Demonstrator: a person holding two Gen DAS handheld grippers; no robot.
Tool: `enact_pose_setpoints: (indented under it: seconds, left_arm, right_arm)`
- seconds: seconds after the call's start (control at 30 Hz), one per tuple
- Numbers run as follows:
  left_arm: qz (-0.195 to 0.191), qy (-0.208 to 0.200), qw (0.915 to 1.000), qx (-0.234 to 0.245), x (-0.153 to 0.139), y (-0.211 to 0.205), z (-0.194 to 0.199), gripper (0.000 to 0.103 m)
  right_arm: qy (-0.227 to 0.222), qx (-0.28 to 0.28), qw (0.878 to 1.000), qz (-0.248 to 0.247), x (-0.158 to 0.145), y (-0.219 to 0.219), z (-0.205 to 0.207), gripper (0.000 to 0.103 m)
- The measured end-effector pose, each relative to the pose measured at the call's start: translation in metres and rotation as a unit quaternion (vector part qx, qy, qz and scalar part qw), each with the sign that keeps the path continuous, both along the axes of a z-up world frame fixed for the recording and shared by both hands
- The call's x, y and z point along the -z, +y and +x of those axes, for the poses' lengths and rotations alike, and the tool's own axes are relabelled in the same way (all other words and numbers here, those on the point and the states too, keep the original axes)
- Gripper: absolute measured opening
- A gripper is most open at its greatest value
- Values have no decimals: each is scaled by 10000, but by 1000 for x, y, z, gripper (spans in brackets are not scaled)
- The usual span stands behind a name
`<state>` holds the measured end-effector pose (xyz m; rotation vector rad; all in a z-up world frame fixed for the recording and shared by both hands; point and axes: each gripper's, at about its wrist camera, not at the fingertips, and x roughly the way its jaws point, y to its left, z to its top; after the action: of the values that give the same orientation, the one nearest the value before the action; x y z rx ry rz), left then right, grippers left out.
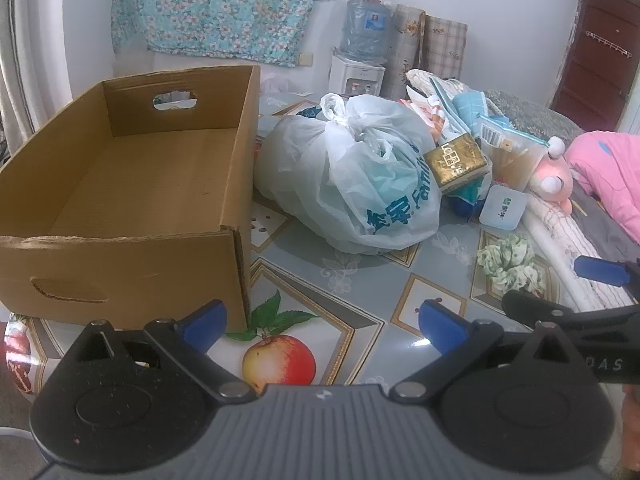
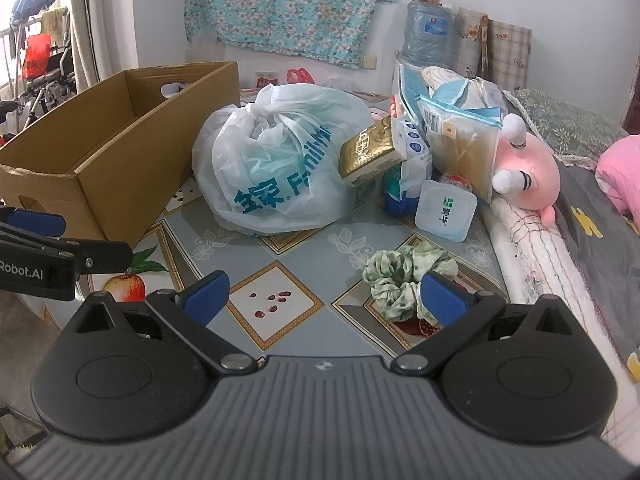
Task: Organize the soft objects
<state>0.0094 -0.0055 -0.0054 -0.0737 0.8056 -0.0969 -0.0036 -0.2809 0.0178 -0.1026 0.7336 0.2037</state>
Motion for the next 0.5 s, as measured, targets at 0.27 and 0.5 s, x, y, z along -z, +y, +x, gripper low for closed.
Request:
enact_pose_setpoints:
  seconds: [0.27,0.5]
  left_arm:
    - [-1,-1,10000,-2,0,0,0,103]
    - [-8,4,10000,-8,0,1,0,103]
  right_arm:
    - [-1,-2,10000,-7,0,0,0,102]
    - [3,-1,10000,-3,0,1,0,102]
